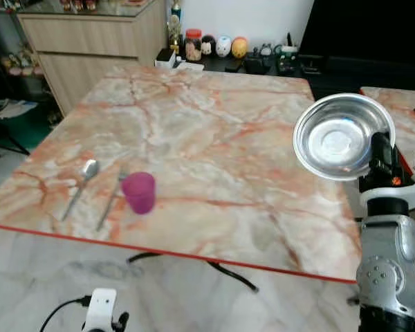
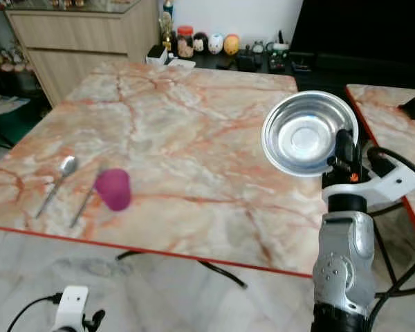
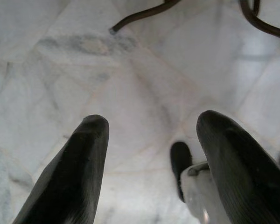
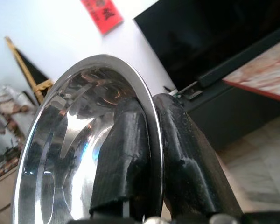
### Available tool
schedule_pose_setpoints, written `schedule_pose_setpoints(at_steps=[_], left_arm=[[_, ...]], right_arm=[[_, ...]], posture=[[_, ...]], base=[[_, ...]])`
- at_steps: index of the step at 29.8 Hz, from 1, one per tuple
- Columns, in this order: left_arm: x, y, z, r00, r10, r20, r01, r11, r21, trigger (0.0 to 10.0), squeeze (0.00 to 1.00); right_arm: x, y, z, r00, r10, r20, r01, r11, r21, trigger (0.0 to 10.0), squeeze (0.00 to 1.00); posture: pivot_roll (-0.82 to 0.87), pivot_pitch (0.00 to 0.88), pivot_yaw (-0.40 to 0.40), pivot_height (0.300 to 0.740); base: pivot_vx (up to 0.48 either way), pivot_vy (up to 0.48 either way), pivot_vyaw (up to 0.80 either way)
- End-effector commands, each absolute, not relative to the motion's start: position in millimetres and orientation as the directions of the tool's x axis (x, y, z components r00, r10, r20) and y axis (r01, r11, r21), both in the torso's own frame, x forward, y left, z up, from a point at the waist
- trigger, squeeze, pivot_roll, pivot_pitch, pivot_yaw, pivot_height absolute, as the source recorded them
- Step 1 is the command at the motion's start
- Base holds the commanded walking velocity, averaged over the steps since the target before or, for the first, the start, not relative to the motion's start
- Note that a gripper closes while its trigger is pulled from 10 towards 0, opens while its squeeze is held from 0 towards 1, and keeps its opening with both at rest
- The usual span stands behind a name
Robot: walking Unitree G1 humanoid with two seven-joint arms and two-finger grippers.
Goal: Setting the table
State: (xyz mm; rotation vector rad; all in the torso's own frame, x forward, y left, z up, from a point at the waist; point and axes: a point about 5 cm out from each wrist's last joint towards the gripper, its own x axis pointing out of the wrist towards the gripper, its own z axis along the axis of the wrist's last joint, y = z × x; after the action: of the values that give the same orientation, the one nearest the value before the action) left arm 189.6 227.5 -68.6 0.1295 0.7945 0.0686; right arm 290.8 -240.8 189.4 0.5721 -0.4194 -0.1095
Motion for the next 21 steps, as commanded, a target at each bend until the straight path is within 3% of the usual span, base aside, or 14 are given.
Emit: schedule_pose_setpoints(at_steps=[1, 8, 21], left_arm=[[187.0, 222.2, -71.7, 0.685, 0.100, -0.722, -0.004, 0.991, 0.134, 10.0, 0.00], [187.2, 222.0, -71.7, 0.685, 0.102, -0.721, -0.006, 0.991, 0.134, 10.0, 0.00], [186.7, 221.5, -72.2, 0.682, 0.104, -0.724, -0.010, 0.991, 0.132, 10.0, 0.00]], right_arm=[[288.1, -249.4, 190.2, 0.904, -0.244, 0.350, 0.015, 0.838, 0.545, 10.0, 0.00], [288.2, -249.5, 189.8, 0.905, -0.246, 0.346, 0.019, 0.837, 0.547, 10.0, 0.00], [288.5, -252.5, 188.3, 0.909, -0.253, 0.332, 0.049, 0.854, 0.518, 10.0, 0.00]], posture=[[0.01, 0.040, -0.005, 0.740], [0.00, 0.044, -0.006, 0.740], [0.00, 0.050, -0.009, 0.740]], base=[[0.000, -0.480, 0.00], [0.000, -0.480, -0.38], [0.000, -0.480, 0.00]])
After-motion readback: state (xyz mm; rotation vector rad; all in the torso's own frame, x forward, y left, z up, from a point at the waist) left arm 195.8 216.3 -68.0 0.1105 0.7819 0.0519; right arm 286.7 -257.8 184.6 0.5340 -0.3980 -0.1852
